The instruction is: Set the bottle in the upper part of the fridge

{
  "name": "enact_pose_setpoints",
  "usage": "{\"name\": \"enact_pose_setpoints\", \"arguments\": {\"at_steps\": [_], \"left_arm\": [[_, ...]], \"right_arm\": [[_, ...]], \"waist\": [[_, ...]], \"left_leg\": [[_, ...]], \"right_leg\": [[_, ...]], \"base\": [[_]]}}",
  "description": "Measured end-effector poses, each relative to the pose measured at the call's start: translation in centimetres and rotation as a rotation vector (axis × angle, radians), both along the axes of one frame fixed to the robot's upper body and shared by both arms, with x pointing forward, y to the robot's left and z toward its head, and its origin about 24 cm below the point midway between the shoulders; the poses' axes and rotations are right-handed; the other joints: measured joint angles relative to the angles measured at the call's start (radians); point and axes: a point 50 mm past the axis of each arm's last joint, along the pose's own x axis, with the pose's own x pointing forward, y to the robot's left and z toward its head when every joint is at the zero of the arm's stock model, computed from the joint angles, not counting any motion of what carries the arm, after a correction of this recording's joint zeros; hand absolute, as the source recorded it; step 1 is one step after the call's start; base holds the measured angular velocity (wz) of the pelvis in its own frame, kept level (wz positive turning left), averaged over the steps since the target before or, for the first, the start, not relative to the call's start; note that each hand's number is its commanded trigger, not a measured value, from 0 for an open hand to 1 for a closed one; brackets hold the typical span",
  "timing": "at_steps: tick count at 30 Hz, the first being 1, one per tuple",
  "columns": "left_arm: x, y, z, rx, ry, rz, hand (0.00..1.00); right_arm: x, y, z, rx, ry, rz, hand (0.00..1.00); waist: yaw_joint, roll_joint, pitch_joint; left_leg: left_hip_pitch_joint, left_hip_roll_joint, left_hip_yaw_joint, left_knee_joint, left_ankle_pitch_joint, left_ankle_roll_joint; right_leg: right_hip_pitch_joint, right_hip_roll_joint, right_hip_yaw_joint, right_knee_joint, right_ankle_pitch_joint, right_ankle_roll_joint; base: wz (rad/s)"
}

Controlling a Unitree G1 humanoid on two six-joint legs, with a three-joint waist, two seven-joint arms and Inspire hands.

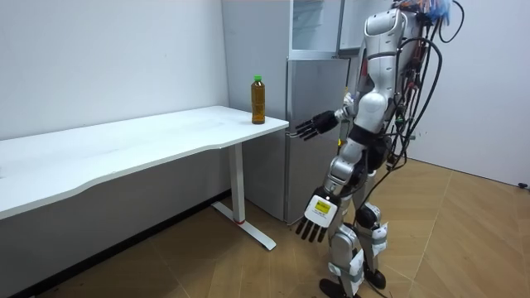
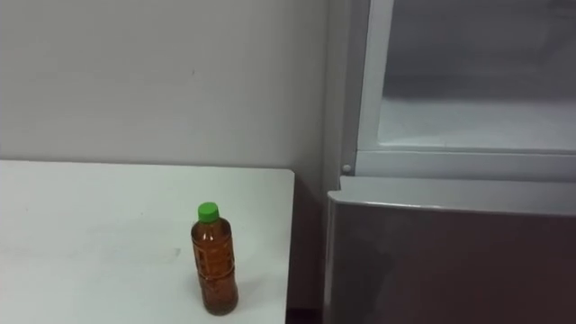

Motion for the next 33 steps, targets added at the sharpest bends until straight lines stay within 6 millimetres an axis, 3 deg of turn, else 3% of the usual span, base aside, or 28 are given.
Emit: {"name": "enact_pose_setpoints", "arguments": {"at_steps": [3, 5, 10, 19, 27, 33], "left_arm": [[0.2, 0.0, 0.0, -0.008, -0.006, 0.015, 0.0], [0.2, -0.1, 0.0, -0.009, -0.007, 0.014, 0.0], [-0.2, -0.2, -0.3, -0.02, 0.019, 0.045, 0.0], [-0.8, -0.3, -0.3, -0.017, 0.041, 0.05, 0.0], [-0.4, -0.2, -0.3, -0.014, 0.033, 0.048, 0.0], [-0.2, -0.1, -0.3, -0.015, 0.029, 0.045, 0.0]], "right_arm": [[0.5, 0.4, 0.9, 0.006, -0.038, 0.019, 0.0], [1.1, 0.5, 1.8, 0.011, -0.083, 0.029, 0.0], [2.9, 1.1, 4.3, 0.018, -0.204, 0.063, 0.0], [4.0, 2.0, 7.0, 0.038, -0.318, 0.118, 0.0], [4.8, 3.0, 10.6, 0.057, -0.47, 0.194, 0.0], [4.9, 3.2, 11.8, 0.054, -0.523, 0.215, 0.0]], "waist": [[0.004, -0.002, -0.0016], [0.005, 0.004, 0.0045], [0.004, 0.011, 0.007], [0.02, 0.005, 0.0045], [0.042, -0.005, 0.0009], [0.057, -0.01, 0.0003]], "left_leg": [[-0.014, 0.0, 0.0, 0.002, 0.0, 0.001], [-0.016, 0.0, 0.0, 0.012, -0.001, 0.001], [-0.014, 0.0, -0.001, 0.013, -0.002, 0.003], [-0.016, 0.001, 0.001, 0.016, -0.001, 0.005], [-0.016, 0.001, -0.002, 0.016, 0.0, 0.005], [-0.016, 0.0, -0.003, 0.017, 0.0, 0.005]], "right_leg": [[-0.013, 0.0, 0.0, 0.001, 0.002, 0.001], [-0.013, 0.0, 0.001, 0.001, 0.005, 0.002], [-0.008, 0.0, 0.002, 0.001, 0.006, 0.002], [-0.01, 0.0, 0.001, 0.003, 0.012, 0.003], [-0.009, 0.0, -0.001, 0.003, 0.012, 0.003], [-0.008, 0.0, -0.002, 0.003, 0.012, 0.004]], "base": [[0.0], [0.0], [0.0], [-0.01], [0.0], [0.0]]}}
